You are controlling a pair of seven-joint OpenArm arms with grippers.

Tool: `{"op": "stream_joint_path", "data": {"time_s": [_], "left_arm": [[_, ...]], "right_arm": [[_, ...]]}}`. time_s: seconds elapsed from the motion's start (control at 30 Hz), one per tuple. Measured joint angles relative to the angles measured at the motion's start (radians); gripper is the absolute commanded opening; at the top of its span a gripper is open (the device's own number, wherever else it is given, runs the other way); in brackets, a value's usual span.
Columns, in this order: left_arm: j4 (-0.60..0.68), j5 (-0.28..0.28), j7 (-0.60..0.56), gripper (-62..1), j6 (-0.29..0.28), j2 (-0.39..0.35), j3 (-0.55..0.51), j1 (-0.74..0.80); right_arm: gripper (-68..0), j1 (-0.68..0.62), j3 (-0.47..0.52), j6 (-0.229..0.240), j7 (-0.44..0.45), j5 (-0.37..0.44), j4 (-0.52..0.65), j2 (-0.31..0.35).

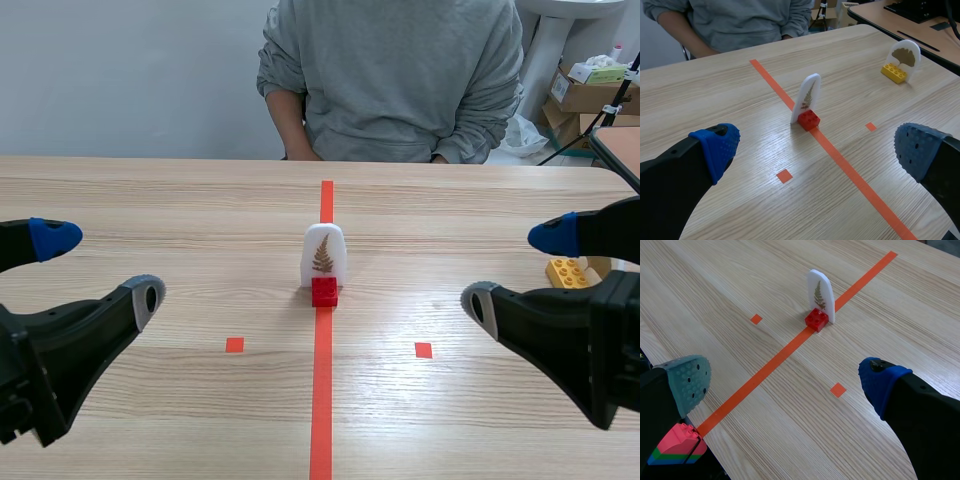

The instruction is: Do the leaf sorting experiment

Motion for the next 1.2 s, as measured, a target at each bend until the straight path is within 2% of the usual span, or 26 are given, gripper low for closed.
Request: {"op": "stream_joint_path", "data": {"time_s": [0.23, 0.3, 0.57, 0.63, 0.7, 0.9, 1.2], "left_arm": [[0.000, 0.000, 0.006, 1.4, 0.000, 0.000, 0.000, -0.001], [0.000, 0.005, 0.061, 1.4, 0.000, -0.004, 0.000, -0.018], [-0.035, 0.153, 0.110, 1.4, 0.000, -0.060, 0.006, -0.181], [-0.073, 0.167, 0.114, 1.4, 0.000, -0.078, 0.028, -0.222], [-0.120, 0.183, 0.114, 1.4, 0.000, -0.100, 0.066, -0.266], [-0.297, 0.184, 0.122, 1.4, -0.020, -0.146, 0.241, -0.449], [-0.538, 0.184, 0.117, 1.4, -0.019, -0.127, 0.497, -0.721]], "right_arm": [[-6.7, 0.000, 0.000, 0.000, 0.000, 0.000, 0.000, 0.000], [-6.7, 0.000, 0.000, 0.000, 0.000, 0.000, 0.000, 0.000], [-6.7, 0.000, 0.000, 0.000, 0.000, 0.000, 0.000, 0.000], [-6.7, 0.000, 0.000, 0.000, 0.000, 0.000, 0.000, 0.000], [-6.7, 0.000, 0.000, 0.000, 0.000, 0.000, 0.000, 0.000], [-6.7, 0.000, 0.000, 0.000, 0.000, 0.000, 0.000, 0.000], [-6.7, 0.000, 0.000, 0.000, 0.000, -0.003, 0.000, 0.000]]}}
